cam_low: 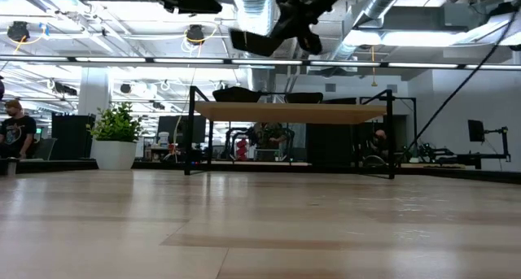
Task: Pick & Place Mini shaped plates
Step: Stack the black wave square shaped plate on top of the black wave square shaped plate on the shelf
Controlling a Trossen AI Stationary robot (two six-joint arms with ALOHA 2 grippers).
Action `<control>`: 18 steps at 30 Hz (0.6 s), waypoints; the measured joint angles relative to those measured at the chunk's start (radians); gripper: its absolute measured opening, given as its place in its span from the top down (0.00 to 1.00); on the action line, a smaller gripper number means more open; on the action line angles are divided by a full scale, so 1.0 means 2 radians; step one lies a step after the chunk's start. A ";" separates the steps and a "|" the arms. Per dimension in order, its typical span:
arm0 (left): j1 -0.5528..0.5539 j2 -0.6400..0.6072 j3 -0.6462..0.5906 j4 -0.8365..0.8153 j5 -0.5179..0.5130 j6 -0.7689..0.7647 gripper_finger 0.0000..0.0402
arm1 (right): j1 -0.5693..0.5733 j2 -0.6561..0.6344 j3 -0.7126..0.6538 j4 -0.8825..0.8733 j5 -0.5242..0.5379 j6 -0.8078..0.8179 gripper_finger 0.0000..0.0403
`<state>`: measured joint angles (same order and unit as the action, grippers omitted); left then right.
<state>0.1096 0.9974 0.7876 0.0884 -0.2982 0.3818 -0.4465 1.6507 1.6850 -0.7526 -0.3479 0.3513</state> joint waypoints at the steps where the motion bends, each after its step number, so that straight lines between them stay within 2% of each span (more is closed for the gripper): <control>1: 0.004 0.000 0.000 -0.001 -0.006 0.000 0.67 | -0.003 0.014 0.021 -0.013 0.000 -0.009 1.00; 10: 0.010 -0.003 0.000 -0.003 -0.121 0.000 0.62 | -0.042 0.155 0.216 -0.093 -0.027 -0.073 1.00; 15: 0.010 -0.018 0.000 -0.028 -0.129 -0.034 0.62 | -0.069 0.221 0.303 -0.130 -0.051 -0.100 1.00; 18: 0.010 -0.030 0.000 -0.049 -0.126 -0.054 0.62 | -0.079 0.251 0.332 -0.147 -0.062 -0.114 1.00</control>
<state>0.1291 0.9383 0.7876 -0.0099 -0.5495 0.2736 -0.6053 2.1520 2.3492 -1.0468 -0.4723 0.1230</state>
